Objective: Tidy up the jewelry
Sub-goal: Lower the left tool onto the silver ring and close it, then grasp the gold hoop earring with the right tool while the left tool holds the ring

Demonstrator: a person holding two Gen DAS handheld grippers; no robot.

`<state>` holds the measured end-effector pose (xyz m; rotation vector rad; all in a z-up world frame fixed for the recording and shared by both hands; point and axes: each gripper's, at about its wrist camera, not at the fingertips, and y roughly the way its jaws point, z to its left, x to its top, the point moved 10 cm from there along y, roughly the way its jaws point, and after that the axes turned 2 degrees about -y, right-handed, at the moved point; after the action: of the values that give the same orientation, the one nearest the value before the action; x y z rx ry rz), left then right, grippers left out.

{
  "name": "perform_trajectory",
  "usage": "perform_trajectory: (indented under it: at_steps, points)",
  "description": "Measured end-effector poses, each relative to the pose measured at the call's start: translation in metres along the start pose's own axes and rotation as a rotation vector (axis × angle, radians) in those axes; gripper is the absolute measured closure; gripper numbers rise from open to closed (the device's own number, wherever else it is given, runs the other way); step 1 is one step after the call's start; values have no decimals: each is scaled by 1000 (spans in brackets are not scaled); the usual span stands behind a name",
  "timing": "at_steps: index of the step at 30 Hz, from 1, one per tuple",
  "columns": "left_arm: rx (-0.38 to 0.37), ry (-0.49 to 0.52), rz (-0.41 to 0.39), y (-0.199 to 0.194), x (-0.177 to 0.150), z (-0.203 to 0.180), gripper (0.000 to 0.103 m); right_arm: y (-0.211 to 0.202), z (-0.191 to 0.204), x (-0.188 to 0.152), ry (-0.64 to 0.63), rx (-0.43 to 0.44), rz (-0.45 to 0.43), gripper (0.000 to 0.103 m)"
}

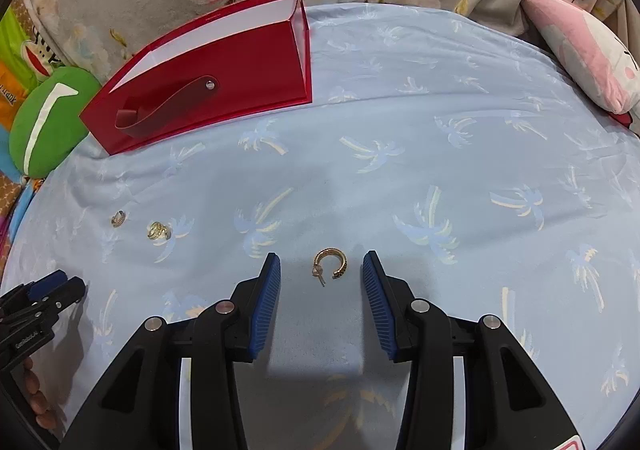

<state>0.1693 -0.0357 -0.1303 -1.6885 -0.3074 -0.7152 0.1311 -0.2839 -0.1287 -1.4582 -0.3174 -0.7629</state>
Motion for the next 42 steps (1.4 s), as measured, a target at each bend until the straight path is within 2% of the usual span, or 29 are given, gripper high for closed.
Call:
perform_trajectory:
  at_steps: [2, 4, 6, 7, 9, 15, 16, 17, 26, 30, 36, 42]
  points:
    - [-3, 1, -1, 0, 0, -1, 49, 0, 1, 0, -10, -5, -2, 61]
    - [-10, 10, -2, -2, -2, -4, 56, 1, 2, 1, -12, -4, -2, 61]
    - [-12, 20, -3, -2, -2, -7, 68, 1, 1, 1, -7, -2, -3, 61]
    - [-18, 24, -3, -2, -3, -9, 70, 1, 1, 1, -4, 0, -4, 61]
    - [-28, 26, 1, -3, -3, -12, 83, 0, 1, 2, 0, 1, -6, 61]
    - [-68, 14, 15, -4, -5, -16, 84, -5, 2, 5, 4, 7, -17, 61]
    - [-78, 8, 19, -4, -5, -16, 87, -6, 3, 5, 3, 9, -18, 61]
    - [-82, 4, 24, -4, -6, -16, 99, -8, 5, 5, 3, 14, -20, 61]
    - [-82, -16, 31, -5, -6, -11, 99, -17, 59, 20, -90, 96, -49, 61]
    - [-83, -20, 25, -10, -6, -5, 99, -20, 67, 22, -93, 109, -58, 61]
    - [-88, -36, 2, -20, 0, 2, 99, -23, 43, 18, -77, 43, -63, 61]
    - [-90, -41, -19, -27, 9, 2, 99, -11, 10, 3, -34, -5, -14, 61]
